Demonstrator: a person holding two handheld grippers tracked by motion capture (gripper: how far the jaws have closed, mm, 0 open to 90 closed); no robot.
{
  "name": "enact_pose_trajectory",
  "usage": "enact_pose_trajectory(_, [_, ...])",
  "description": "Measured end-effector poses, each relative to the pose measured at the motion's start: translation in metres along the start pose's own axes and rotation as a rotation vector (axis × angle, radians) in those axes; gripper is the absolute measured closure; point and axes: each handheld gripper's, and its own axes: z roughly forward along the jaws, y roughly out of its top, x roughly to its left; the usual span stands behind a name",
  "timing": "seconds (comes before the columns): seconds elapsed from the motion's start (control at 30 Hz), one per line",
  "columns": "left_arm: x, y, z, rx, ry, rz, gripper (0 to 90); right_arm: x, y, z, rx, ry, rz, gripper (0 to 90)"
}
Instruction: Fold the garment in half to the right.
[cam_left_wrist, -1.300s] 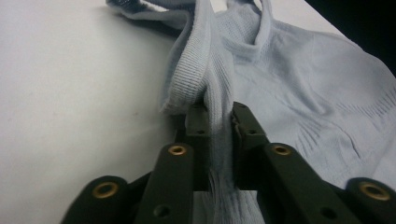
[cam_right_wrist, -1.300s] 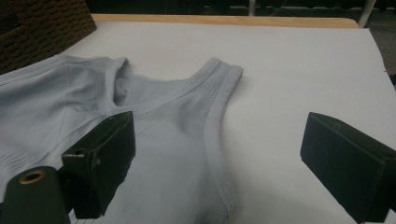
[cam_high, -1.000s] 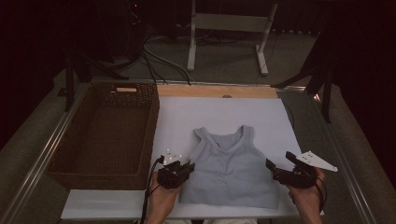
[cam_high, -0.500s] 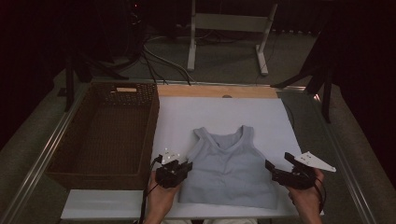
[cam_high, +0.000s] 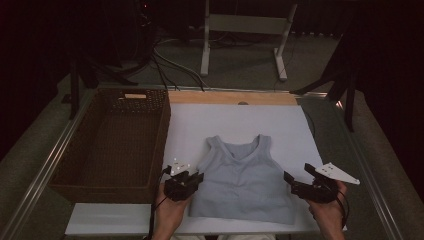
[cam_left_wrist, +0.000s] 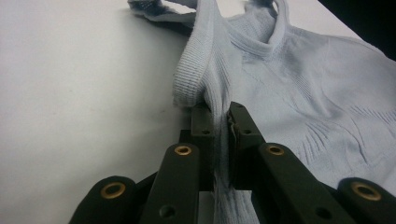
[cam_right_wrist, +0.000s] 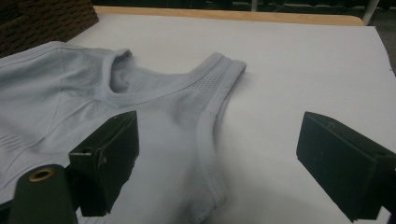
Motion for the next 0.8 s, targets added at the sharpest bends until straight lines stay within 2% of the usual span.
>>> enact_pose_trajectory(0.6, [0.008,-0.004,-0.017,-0.003,0.034,-0.016,85.2,0.001,0.001,0.0,-0.004,0.002,-0.005,13.2])
enact_pose_trajectory(0.8, [0.006,-0.004,-0.022,0.0,0.052,-0.007,85.3,0.001,0.001,-0.001,-0.008,0.0,-0.003,13.2])
